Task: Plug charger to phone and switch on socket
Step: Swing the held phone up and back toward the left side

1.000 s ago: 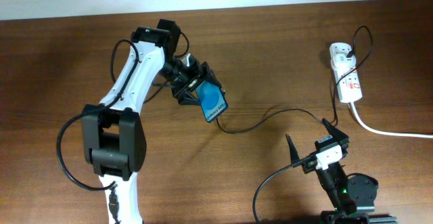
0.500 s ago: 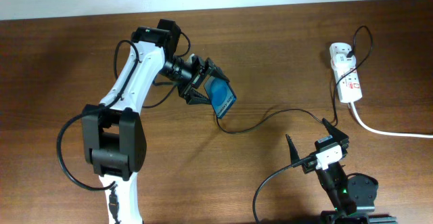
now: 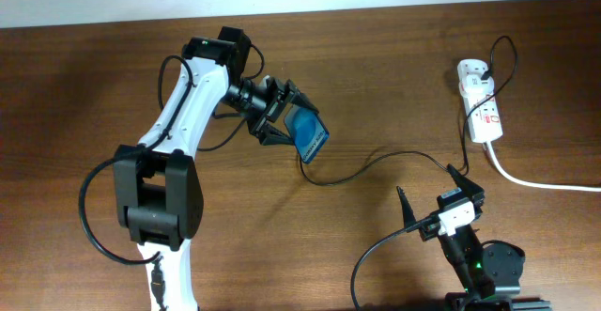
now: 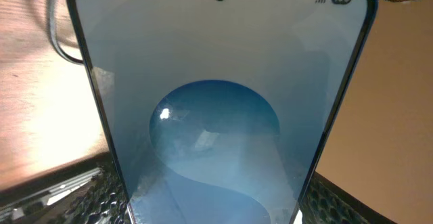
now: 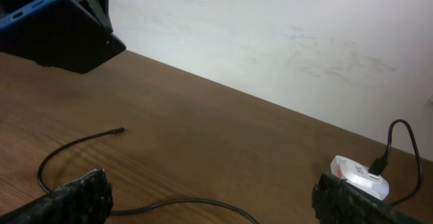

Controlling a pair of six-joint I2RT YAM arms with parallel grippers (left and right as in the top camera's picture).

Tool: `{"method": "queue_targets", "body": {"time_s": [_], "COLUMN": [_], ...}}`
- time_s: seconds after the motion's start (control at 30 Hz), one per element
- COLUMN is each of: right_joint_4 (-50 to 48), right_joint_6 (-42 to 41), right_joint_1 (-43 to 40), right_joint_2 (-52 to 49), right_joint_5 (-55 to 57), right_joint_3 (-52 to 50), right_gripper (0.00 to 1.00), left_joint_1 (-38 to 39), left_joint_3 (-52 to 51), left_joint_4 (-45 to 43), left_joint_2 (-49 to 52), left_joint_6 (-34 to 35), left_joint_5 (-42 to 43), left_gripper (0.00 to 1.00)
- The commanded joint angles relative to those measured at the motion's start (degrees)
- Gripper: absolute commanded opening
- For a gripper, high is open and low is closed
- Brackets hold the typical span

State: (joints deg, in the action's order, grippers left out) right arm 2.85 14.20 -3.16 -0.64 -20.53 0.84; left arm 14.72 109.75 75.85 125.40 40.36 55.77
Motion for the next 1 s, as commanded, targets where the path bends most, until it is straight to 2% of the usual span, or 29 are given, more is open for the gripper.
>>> {"method": "queue_targets", "body": {"time_s": [0.0,0.3,0.43,0.67,0.87,0.97], "right_joint_4": [-0.09,-0.09,-0.09,-0.09,-0.09,-0.09], "right_joint_6": [0.15,0.15,0.15,0.15,0.15,0.15], "right_joint_1": [0.52,0.52,0.52,0.52,0.52,0.52], "right_joint_2": [0.44,0.44,0.44,0.44,0.44,0.44], "right_joint_5": [0.24,0.26,0.26,0.26,0.24,0.24], "right_joint_3": [-0.52,-0.52,-0.52,-0.52,-0.52,-0.52], "right_gripper": [0.99,0.99,0.99,0.99,0.99,0.99], "left_joint_1": [-0.07,-0.68,-1.03,-1.57,-2.03,-2.36], "left_joint_3": [1.64,1.64,1.64,1.64,1.64,1.64], "left_joint_4": [-0.11,-0.24,-0.33,-0.31,-0.35,-0.33], "left_joint_2": [-0.17,-0.17,-0.17,-0.17,-0.17,-0.17], "left_joint_6": [3.50,15.26,18.40,18.56,18.53,18.53], "left_joint_5": [6.88,9.62,9.90,11.63,18.01,18.67], "left_gripper": [0.06,0.05,0.05,0.05,0.08,0.07]}}
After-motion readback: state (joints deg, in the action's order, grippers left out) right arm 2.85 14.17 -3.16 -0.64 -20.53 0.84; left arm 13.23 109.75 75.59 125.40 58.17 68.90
